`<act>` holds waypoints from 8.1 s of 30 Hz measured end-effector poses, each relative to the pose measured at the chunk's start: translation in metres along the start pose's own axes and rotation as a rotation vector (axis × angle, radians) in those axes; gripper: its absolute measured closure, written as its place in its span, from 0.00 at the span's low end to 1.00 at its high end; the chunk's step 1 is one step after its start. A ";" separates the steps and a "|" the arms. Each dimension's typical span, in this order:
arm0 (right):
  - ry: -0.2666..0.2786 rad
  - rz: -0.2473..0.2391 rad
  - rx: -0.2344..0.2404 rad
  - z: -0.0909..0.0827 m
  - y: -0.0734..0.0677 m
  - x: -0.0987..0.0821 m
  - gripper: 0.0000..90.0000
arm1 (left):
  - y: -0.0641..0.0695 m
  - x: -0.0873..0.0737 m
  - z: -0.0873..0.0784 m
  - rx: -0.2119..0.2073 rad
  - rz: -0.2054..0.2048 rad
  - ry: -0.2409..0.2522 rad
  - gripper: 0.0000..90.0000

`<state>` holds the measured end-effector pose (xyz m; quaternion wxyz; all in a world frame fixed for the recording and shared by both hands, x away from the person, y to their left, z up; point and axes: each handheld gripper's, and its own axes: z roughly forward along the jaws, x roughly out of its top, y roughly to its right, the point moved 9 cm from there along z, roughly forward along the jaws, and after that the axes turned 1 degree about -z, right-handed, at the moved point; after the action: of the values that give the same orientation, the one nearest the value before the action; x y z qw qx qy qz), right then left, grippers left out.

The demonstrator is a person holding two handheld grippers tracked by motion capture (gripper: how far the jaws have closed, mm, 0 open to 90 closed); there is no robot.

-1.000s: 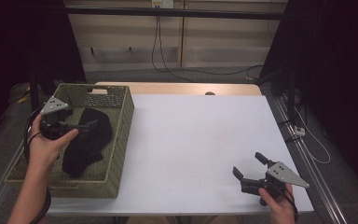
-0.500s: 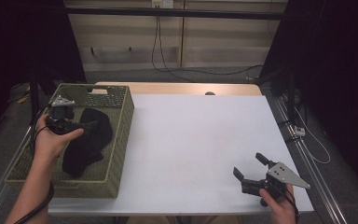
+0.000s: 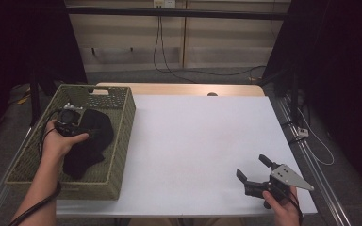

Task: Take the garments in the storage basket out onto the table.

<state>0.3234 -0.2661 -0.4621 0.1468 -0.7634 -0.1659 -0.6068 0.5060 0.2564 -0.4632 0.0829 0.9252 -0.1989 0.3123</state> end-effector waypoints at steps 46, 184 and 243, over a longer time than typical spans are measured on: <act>-0.004 -0.008 0.015 -0.001 -0.002 -0.001 0.00 | 0.002 -0.032 0.021 0.046 -0.083 -0.230 0.62; -0.012 -0.021 0.031 0.002 -0.004 -0.001 0.01 | 0.287 0.077 0.022 -0.414 0.270 0.063 0.24; -0.186 -0.035 0.121 0.094 -0.035 0.011 0.16 | 0.233 0.049 0.020 -0.304 0.206 0.135 0.06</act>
<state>0.3925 -0.1934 -0.4714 0.1657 -0.8033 -0.2283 -0.5245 0.4551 0.0242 -0.4427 0.2026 0.8536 -0.3316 0.3469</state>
